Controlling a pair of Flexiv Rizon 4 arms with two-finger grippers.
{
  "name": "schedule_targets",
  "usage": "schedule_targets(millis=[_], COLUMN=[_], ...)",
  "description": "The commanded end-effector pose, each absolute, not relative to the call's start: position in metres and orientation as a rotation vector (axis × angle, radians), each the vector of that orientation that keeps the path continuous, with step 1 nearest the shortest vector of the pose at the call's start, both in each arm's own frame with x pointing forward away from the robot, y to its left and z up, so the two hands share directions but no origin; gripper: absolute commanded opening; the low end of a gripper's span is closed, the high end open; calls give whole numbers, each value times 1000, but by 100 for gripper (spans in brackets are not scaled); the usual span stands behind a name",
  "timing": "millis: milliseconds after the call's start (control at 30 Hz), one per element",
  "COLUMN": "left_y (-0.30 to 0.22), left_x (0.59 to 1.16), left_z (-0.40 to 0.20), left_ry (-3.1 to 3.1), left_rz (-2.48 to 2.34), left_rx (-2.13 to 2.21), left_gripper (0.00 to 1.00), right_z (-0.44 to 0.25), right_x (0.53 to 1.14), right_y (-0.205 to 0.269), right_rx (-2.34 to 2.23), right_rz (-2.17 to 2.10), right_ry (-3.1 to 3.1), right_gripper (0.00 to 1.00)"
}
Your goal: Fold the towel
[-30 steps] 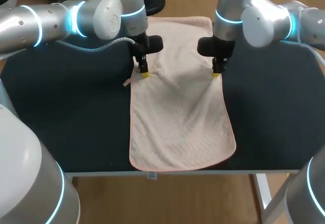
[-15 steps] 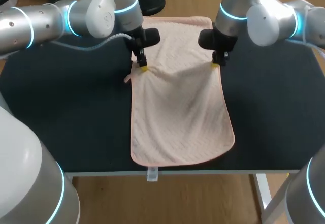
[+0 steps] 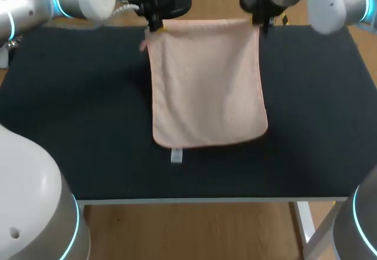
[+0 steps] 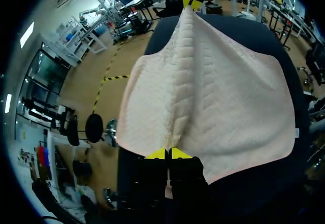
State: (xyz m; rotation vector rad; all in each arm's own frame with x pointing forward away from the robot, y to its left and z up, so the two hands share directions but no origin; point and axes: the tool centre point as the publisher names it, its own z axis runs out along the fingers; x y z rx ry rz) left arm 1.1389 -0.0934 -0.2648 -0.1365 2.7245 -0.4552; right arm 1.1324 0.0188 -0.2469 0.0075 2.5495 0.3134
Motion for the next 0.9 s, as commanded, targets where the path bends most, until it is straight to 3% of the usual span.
schedule_targets(millis=[33, 333, 533, 700, 900], left_y=[-72, -61, -65, -66, -73], left_x=[1137, 1180, 1179, 1159, 1113], left_z=[-174, -77, -34, -32, -69], left_ry=[2645, 2396, 2303, 2306, 2425], left_rz=[-389, -341, -341, -352, -364], left_rx=[-128, -138, -104, -90, -77], left_gripper=[0, 0, 0, 0, 0], right_z=[-184, -87, -44, -42, -79], right_x=[1140, 1180, 1182, 1164, 1130], right_y=[10, 10, 8, 10, 10], right_rx=[-17, -16, -1, -11, -21], right_rz=[314, 333, 359, 368, 355], right_ry=[2470, 2216, 2102, 2092, 2202], right_gripper=[0, 0, 0, 0, 0])
